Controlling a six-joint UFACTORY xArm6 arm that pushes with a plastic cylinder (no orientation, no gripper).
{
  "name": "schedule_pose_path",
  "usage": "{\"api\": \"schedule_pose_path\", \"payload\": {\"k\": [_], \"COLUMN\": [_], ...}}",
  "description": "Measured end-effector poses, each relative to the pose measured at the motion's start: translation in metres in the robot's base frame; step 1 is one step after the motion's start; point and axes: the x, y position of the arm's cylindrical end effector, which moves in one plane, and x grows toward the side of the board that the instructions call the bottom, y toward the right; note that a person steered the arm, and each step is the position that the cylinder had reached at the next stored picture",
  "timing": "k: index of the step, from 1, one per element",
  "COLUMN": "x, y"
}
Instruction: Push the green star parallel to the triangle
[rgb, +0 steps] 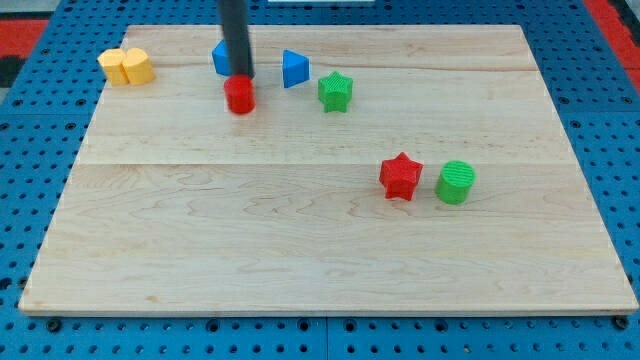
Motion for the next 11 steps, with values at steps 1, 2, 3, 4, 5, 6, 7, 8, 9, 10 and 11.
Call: {"api": "schedule_pose_path", "payload": {"k": [1,2,3,4,5,6,7,8,9,10,11], "x": [0.048,0.042,0.046,0.043,0.018,-0.006,0.017,0.011,-0.011,-0.012,0.0], "y": [-0.019,0.039,0.085,0.143,0.167,0.168,0.168,0.16,0.16,0.16,0.16]}}
